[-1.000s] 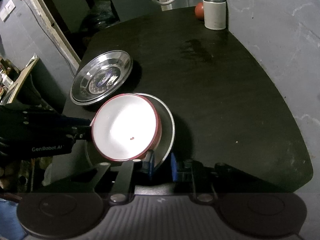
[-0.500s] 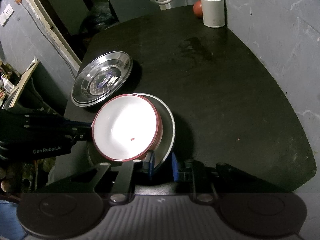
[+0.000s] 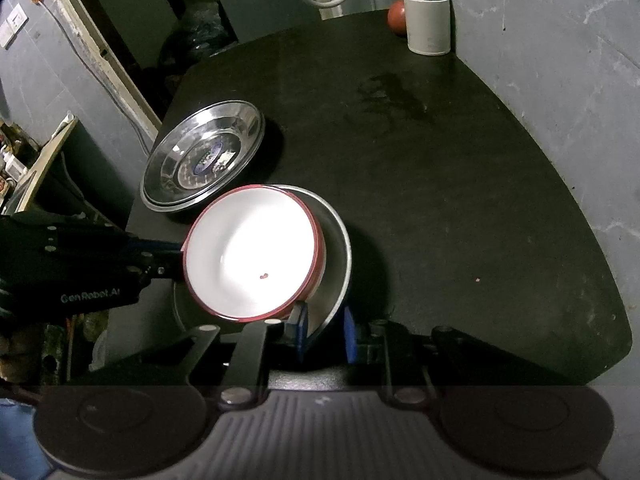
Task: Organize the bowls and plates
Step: 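Grasp the steel bowl rim with the left gripper while the right gripper grasps it too, then lift the nested bowls with both grippers and carry them over the steel plates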
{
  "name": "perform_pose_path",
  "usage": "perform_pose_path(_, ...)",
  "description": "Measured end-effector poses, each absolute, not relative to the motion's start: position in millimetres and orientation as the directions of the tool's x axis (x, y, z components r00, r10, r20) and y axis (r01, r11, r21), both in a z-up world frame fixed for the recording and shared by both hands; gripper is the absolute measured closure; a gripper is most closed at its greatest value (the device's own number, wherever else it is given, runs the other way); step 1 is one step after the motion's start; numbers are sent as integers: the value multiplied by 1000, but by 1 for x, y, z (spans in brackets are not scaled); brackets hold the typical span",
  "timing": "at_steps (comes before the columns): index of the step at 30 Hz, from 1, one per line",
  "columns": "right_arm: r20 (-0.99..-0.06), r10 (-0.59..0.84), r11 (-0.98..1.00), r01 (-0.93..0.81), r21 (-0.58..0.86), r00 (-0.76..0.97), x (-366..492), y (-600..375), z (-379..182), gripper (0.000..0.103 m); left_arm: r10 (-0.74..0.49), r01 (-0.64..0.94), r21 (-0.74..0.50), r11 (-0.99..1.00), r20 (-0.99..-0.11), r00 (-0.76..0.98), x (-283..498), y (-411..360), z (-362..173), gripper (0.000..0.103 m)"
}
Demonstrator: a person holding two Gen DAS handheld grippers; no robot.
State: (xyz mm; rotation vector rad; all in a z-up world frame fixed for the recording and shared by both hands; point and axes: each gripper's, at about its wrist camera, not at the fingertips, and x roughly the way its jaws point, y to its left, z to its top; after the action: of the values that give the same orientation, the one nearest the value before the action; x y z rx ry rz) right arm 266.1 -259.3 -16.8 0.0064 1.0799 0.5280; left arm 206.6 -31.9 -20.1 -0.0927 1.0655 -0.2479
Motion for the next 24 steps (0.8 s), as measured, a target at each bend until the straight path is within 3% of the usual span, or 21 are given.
perform_pose_path(24, -807, 437, 871, -409, 270, 398, 273, -256, -5, 82, -253, 87, -242, 966, -831, 495, 214, -16, -7, 93)
